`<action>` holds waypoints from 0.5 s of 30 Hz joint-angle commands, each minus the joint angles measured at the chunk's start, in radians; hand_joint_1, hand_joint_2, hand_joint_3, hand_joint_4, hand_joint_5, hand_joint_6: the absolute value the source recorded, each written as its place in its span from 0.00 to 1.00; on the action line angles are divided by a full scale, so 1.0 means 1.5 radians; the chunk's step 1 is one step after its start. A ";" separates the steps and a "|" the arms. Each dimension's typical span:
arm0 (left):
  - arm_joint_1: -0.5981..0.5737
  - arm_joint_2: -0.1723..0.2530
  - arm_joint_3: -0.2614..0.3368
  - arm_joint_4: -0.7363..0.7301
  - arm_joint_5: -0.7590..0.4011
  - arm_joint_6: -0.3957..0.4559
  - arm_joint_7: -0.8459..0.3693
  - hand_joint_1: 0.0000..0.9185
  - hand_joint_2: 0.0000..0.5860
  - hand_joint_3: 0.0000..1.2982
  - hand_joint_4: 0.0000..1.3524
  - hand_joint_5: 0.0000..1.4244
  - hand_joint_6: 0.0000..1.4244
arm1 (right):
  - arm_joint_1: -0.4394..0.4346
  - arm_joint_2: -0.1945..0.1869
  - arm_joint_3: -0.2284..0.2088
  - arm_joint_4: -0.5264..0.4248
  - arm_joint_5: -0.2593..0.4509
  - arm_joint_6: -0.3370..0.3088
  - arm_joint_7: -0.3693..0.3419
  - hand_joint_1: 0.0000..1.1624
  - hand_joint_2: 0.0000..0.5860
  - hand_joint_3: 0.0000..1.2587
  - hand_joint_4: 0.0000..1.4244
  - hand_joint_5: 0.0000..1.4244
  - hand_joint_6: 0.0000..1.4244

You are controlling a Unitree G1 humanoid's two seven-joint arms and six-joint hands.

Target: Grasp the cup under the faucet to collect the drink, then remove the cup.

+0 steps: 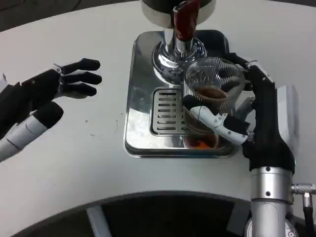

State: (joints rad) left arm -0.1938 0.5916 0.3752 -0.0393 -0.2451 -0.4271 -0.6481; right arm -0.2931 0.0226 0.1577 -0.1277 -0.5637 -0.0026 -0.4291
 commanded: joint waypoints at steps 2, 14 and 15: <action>0.020 0.016 0.011 0.006 0.010 -0.020 0.007 0.00 0.20 0.19 0.20 0.22 0.21 | 0.028 -0.007 0.006 -0.048 -0.013 -0.006 0.012 0.75 0.29 0.62 0.67 0.82 0.85; 0.040 0.019 0.011 0.015 0.034 -0.050 0.010 0.00 0.20 0.18 0.19 0.21 0.20 | 0.102 -0.024 0.015 -0.118 -0.033 -0.015 0.034 0.75 0.28 0.65 0.69 0.84 0.87; 0.043 0.021 0.011 0.016 0.038 -0.055 0.011 0.00 0.20 0.18 0.19 0.21 0.19 | 0.109 -0.026 0.016 -0.127 -0.035 -0.016 0.038 0.75 0.28 0.65 0.69 0.84 0.87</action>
State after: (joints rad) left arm -0.1591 0.5980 0.3816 -0.0248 -0.2099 -0.4792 -0.6418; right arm -0.1537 -0.0140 0.1683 -0.2592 -0.6059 0.0017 -0.3772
